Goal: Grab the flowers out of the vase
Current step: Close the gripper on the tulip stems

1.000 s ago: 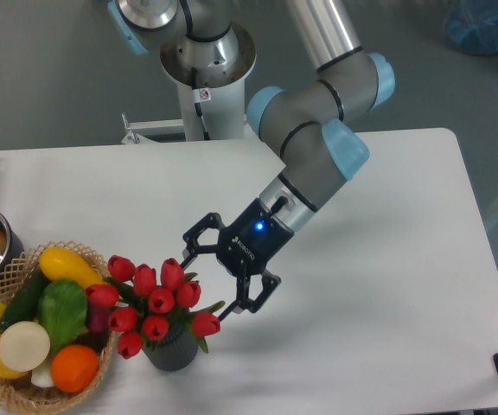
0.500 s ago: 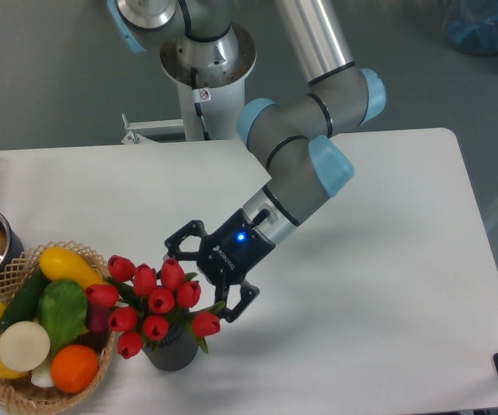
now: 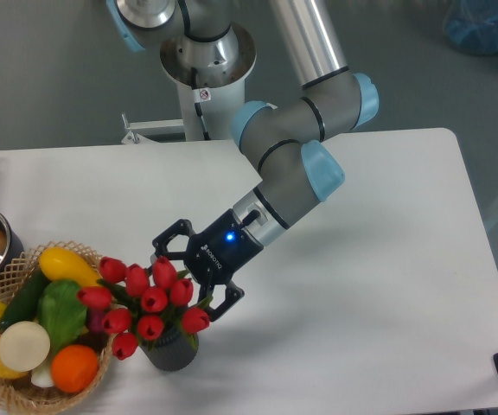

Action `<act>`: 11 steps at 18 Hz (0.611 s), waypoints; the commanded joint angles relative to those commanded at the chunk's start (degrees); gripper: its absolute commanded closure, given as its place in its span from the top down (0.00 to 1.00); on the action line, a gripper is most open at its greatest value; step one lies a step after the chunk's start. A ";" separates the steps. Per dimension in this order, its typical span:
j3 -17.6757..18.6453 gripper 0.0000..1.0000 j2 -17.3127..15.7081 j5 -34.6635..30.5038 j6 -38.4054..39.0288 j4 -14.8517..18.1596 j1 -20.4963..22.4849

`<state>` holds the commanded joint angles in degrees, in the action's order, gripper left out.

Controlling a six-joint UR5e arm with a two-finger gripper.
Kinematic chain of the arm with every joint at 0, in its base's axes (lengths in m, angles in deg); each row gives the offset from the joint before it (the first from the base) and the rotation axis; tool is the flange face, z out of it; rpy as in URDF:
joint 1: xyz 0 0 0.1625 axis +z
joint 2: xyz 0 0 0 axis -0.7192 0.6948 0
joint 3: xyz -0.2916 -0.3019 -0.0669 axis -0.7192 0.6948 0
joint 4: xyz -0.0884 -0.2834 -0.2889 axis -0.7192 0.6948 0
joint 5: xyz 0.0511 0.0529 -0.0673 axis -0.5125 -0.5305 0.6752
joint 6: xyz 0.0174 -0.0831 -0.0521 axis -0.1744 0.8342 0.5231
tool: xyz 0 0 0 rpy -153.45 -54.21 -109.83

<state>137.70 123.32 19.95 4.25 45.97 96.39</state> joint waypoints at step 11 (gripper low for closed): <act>0.00 0.00 -0.97 0.00 -0.88 0.00 0.70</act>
<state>137.70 122.35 19.95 3.37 45.97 97.09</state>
